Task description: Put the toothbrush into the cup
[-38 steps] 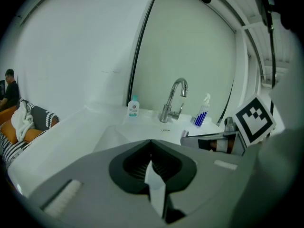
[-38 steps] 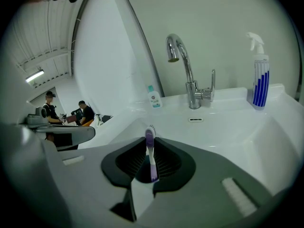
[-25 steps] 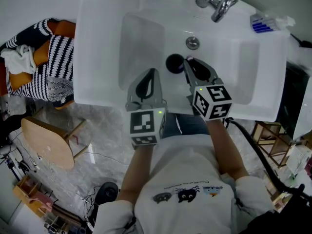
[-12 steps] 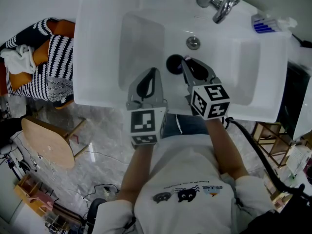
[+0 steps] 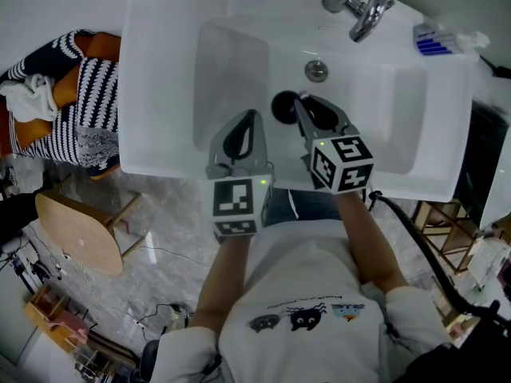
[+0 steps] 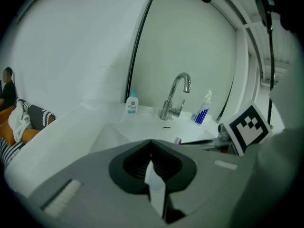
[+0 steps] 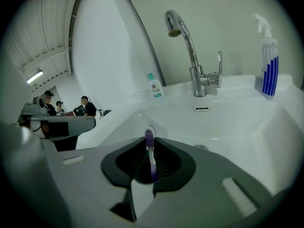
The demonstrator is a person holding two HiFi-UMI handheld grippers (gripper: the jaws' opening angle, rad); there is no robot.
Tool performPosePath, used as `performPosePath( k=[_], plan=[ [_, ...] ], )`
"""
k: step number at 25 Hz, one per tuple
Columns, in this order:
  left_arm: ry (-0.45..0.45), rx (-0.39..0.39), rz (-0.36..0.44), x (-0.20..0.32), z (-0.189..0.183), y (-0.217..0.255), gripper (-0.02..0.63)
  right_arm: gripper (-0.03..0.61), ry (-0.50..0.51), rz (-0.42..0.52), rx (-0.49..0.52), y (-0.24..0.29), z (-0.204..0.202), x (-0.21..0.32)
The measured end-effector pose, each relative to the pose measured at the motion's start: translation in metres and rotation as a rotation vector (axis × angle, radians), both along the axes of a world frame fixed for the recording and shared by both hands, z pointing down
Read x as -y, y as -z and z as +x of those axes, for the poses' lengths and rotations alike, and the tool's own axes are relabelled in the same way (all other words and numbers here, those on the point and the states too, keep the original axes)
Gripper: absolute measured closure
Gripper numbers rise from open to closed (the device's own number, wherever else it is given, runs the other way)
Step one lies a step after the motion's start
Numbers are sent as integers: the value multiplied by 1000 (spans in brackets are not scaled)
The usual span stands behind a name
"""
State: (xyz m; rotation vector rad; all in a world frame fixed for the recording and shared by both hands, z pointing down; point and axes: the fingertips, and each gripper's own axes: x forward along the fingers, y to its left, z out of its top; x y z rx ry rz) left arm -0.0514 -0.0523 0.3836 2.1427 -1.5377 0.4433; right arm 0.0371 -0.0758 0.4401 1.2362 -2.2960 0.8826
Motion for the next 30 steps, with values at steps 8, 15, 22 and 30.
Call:
performPosePath(
  k=[8, 15, 22, 30],
  plan=[
    [4, -5, -6, 4, 1, -2, 614, 526, 13, -8, -11, -6, -1, 0],
    [9, -8, -13, 4, 1, -4, 614, 526, 22, -19, -14, -9, -3, 0],
    [11, -6, -13, 6, 2, -4, 614, 526, 31, -29, -14, -12, -5, 0],
    [9, -7, -17, 6, 3, -6, 614, 526, 42, -38, -22, -18, -5, -1]
  ],
)
